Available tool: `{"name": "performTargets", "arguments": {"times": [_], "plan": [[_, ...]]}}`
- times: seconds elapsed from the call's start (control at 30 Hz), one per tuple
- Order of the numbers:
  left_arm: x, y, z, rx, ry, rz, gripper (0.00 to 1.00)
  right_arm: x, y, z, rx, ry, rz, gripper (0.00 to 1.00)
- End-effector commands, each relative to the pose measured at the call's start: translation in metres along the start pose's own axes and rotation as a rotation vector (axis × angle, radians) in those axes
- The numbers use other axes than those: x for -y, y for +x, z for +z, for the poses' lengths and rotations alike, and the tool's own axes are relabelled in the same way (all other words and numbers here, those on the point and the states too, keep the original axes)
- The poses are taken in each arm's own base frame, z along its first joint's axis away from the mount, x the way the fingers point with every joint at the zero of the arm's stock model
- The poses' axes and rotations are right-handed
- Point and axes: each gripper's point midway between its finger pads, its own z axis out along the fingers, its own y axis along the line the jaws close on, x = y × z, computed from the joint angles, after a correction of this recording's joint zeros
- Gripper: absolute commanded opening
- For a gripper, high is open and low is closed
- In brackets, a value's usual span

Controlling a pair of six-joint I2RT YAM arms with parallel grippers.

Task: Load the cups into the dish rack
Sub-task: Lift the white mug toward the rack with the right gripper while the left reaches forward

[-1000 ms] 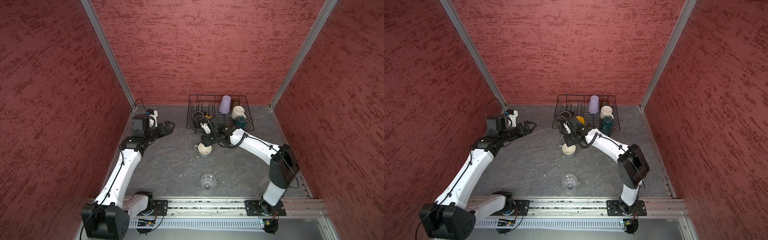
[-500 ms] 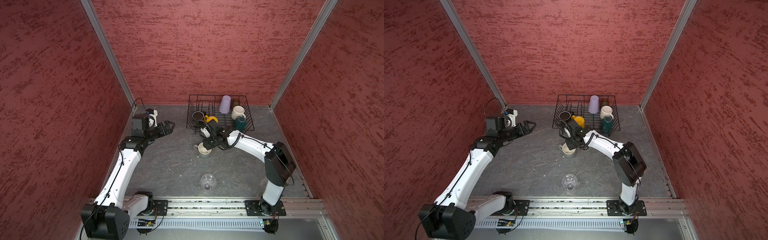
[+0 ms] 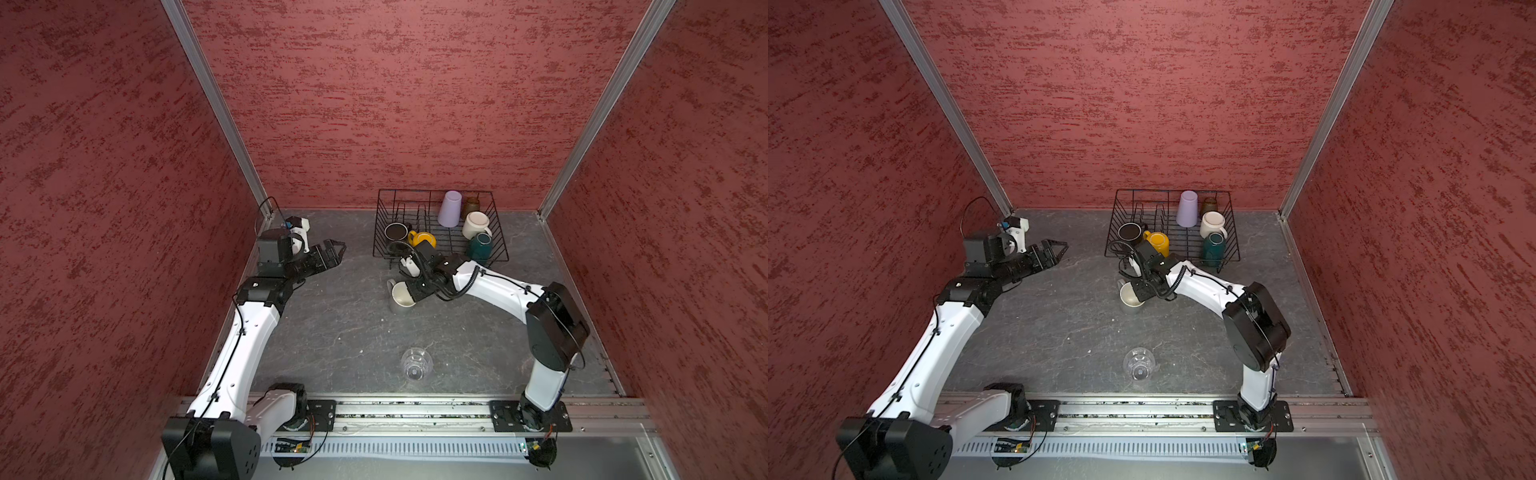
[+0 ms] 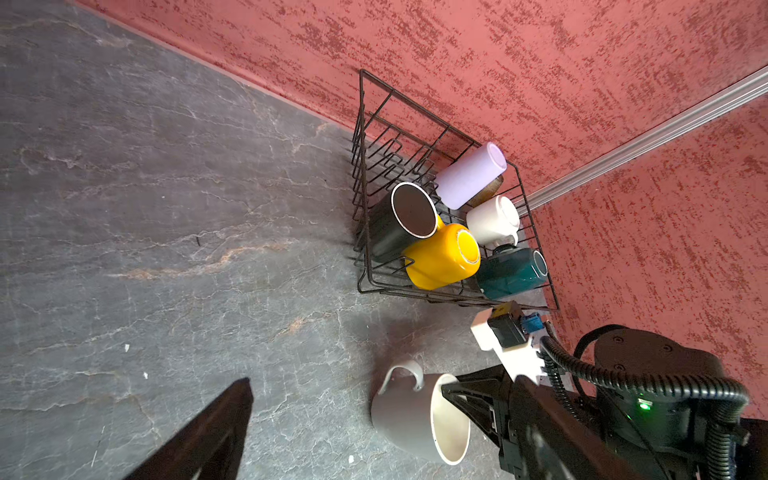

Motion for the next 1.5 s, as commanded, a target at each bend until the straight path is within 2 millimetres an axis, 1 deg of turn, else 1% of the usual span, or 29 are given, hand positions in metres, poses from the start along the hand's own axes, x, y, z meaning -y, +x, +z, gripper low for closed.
{"name": "performTargets", "arguments": {"times": [0.0,0.13,0.2,0.27,0.33,0.43,0.47,0.5,0.53,0.57,0.67,0.77,0.93,1.03,1.2,1.27,1.33,1.47], "plan": [[0.009,-0.011,-0.007,0.069,0.055,0.023,0.97,-0.007,-0.002,-0.009,0.021,-0.038,0.009,0.00],[0.017,-0.021,-0.014,0.139,0.116,0.032,0.97,-0.020,-0.010,-0.028,0.062,-0.106,0.025,0.00],[0.019,-0.024,-0.017,0.173,0.154,0.030,0.98,-0.029,-0.016,-0.043,0.094,-0.154,0.040,0.00],[0.024,-0.030,-0.022,0.213,0.194,0.039,0.98,-0.039,-0.023,-0.063,0.136,-0.225,0.058,0.00],[0.029,-0.033,-0.024,0.239,0.229,0.048,0.99,-0.048,-0.031,-0.086,0.191,-0.300,0.073,0.00],[0.040,-0.036,-0.027,0.262,0.314,0.081,0.99,-0.053,-0.043,-0.123,0.282,-0.405,0.116,0.00],[0.045,-0.037,-0.028,0.265,0.356,0.090,0.99,-0.052,-0.047,-0.136,0.317,-0.446,0.136,0.00],[0.050,-0.038,-0.028,0.267,0.397,0.098,0.99,-0.048,-0.050,-0.144,0.343,-0.483,0.164,0.00],[0.055,-0.039,-0.028,0.266,0.437,0.104,1.00,-0.046,-0.054,-0.161,0.390,-0.521,0.176,0.00],[0.059,-0.040,-0.027,0.262,0.476,0.105,1.00,-0.041,-0.058,-0.171,0.425,-0.560,0.200,0.00],[0.070,-0.040,-0.023,0.229,0.591,0.101,0.99,-0.028,-0.067,-0.198,0.519,-0.660,0.257,0.00],[0.083,-0.040,-0.022,0.204,0.722,0.113,0.98,-0.015,-0.074,-0.220,0.602,-0.742,0.300,0.00],[0.103,-0.031,-0.026,0.166,0.897,0.172,0.98,-0.007,-0.083,-0.243,0.678,-0.844,0.323,0.00],[0.111,-0.023,-0.023,0.141,0.957,0.218,0.99,-0.008,-0.086,-0.253,0.697,-0.899,0.320,0.00],[0.123,-0.011,-0.015,0.138,1.011,0.289,0.99,-0.017,-0.089,-0.267,0.702,-0.948,0.278,0.00],[0.130,-0.008,-0.008,0.092,1.029,0.285,0.99,-0.017,-0.089,-0.267,0.699,-0.929,0.264,0.00],[0.138,-0.005,-0.007,0.066,1.062,0.293,0.99,-0.019,-0.089,-0.267,0.694,-0.909,0.244,0.00],[0.154,0.002,-0.012,0.045,1.139,0.318,0.99,-0.027,-0.090,-0.271,0.688,-0.926,0.218,0.00]]}}
